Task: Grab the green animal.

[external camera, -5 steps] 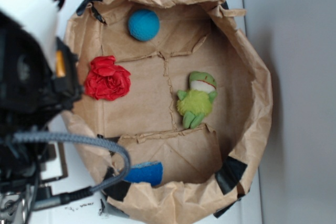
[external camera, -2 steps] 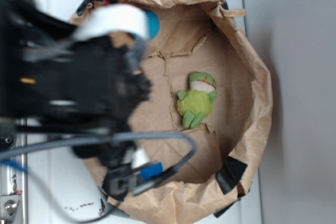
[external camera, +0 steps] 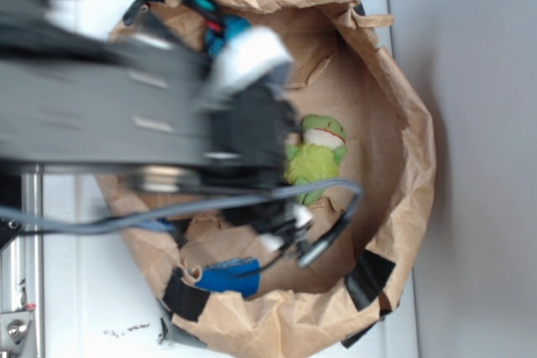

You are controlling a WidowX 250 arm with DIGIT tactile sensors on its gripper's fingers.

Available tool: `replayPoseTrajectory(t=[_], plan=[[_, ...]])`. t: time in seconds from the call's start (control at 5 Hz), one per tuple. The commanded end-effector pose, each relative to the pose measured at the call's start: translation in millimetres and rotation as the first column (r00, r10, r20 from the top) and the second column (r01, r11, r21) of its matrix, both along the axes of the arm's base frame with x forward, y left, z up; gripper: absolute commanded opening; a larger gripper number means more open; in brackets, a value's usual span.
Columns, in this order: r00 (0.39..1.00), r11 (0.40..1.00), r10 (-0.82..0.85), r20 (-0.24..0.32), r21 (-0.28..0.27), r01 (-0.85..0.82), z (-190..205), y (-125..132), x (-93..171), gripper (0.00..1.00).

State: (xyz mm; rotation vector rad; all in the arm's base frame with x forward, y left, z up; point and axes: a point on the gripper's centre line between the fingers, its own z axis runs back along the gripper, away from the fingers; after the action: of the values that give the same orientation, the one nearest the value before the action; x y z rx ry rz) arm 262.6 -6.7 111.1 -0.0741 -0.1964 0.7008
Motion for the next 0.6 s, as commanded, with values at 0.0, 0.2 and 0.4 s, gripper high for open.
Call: replayPoseTrajectory(t=[0.0,0.2,0.4], plan=[[0.993,0.994,0.096,0.066,0.053,-0.1,-13,28,11,1.0],[0.994,0.991,0.106,0.041,0.073,-0.109,-22,37,4,1.0],[0.993,0.991,0.107,0.053,0.074,-0.111,-28,41,-6,1.0]])
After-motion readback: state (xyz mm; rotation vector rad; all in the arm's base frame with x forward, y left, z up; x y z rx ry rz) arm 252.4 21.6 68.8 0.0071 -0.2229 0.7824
